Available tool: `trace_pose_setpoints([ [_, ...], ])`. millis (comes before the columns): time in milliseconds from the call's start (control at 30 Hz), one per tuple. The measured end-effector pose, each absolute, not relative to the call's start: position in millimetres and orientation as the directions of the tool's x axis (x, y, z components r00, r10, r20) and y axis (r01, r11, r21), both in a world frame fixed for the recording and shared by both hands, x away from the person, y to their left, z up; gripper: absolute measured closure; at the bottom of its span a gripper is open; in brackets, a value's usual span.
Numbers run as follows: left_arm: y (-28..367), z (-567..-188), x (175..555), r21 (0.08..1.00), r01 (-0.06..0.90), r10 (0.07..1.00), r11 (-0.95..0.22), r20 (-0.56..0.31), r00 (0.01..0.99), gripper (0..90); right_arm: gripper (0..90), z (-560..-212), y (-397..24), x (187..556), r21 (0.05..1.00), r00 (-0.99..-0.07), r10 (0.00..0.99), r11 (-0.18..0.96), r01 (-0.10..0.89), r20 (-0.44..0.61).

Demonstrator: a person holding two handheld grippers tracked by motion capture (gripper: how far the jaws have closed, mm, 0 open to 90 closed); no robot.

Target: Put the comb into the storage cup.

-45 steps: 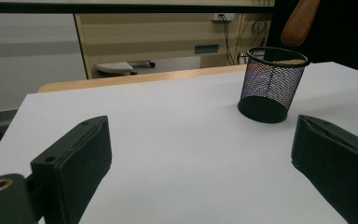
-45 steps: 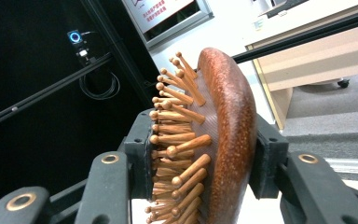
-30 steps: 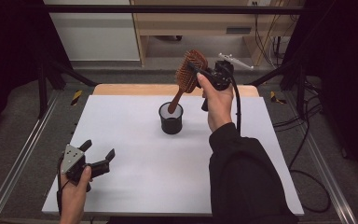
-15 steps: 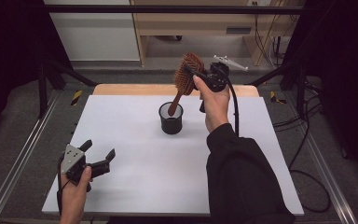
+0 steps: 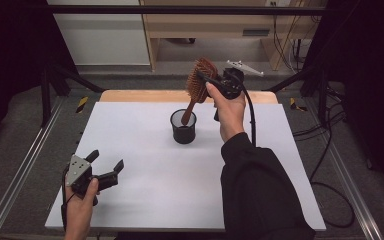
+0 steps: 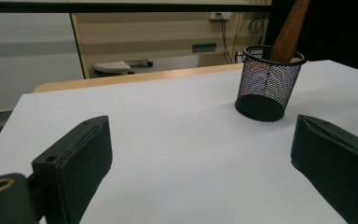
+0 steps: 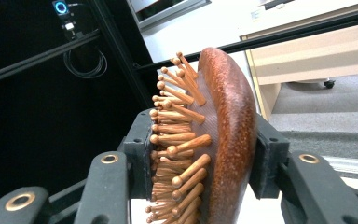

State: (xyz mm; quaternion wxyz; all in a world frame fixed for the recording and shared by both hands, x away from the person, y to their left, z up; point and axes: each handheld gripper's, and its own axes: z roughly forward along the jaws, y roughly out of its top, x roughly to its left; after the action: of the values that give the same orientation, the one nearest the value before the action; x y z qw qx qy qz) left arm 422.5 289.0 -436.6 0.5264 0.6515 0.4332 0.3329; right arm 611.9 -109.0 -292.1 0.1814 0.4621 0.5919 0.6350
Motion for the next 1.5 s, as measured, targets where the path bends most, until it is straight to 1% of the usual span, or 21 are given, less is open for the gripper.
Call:
trace_pose_setpoints([
  [267, 289.6, -436.7, 422.9, 0.975, 0.213, 0.915, -0.067, -0.025, 0.402, 5.6, 51.7, -300.8, -104.3, 613.9, 0.919, -0.511, 0.776, -0.221, 0.328, 0.369],
  [733, 290.0, -436.8, 423.2, 0.975, 0.213, 0.915, -0.065, -0.027, 0.403, 5.0, 51.6, -334.1, -82.5, 628.9, 0.908, -0.514, 0.774, -0.181, 0.378, 0.369],
  [1000, 291.0, -436.5, 423.7, 0.975, 0.215, 0.914, -0.059, -0.034, 0.405, 2.9, 51.5, -341.1, -76.1, 631.4, 0.905, -0.514, 0.775, -0.171, 0.390, 0.368],
  [1500, 289.8, -436.8, 423.7, 0.974, 0.218, 0.910, -0.064, -0.033, 0.413, 2.7, 51.4, -351.9, -73.6, 632.1, 0.899, -0.509, 0.776, -0.166, 0.406, 0.373],
])
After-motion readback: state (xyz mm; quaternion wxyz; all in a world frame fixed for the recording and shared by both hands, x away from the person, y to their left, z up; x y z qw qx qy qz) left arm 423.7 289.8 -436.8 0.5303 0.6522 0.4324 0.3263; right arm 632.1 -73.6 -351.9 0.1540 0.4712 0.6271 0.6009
